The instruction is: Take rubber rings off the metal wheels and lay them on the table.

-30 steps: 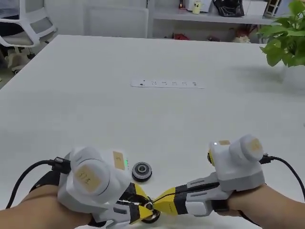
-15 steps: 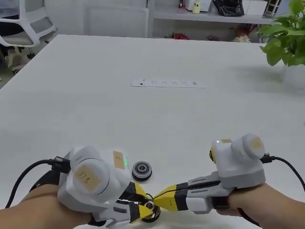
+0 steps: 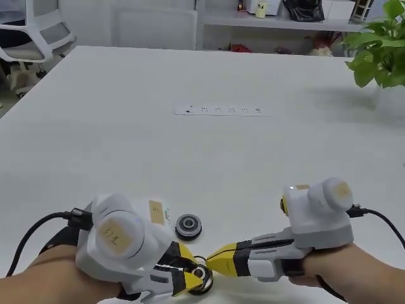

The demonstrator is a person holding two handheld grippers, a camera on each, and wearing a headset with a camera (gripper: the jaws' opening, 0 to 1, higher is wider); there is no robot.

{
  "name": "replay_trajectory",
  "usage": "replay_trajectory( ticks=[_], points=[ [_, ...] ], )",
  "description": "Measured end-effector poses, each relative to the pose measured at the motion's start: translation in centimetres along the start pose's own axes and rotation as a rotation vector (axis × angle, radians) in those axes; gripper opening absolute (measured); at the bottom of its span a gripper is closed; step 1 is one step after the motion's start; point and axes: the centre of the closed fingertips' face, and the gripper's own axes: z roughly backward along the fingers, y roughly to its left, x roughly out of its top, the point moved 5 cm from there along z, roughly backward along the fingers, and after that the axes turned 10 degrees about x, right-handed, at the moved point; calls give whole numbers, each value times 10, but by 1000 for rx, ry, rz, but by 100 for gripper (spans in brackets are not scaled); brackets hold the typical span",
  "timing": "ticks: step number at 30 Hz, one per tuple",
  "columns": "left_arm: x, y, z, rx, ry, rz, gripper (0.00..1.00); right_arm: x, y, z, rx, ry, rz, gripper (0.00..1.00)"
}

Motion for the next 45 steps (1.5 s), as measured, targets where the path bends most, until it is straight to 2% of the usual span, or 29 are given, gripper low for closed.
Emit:
replay_trajectory(
  ticks=[18,24,35,45],
  points=[
    [0,0,0,1,-12,2,14,-4,-2,0,-5,12,-5,0],
    [1,0,0,-3,-13,-27,14,-3,-2,0,-5,10,-7,0],
    [6,1,6,-6,-34,-15,18,-3,-2,1,-5,10,-4,0],
    [6,1,12,-15,-45,-12,22,-3,-2,1,-2,8,-4,0]
  ],
)
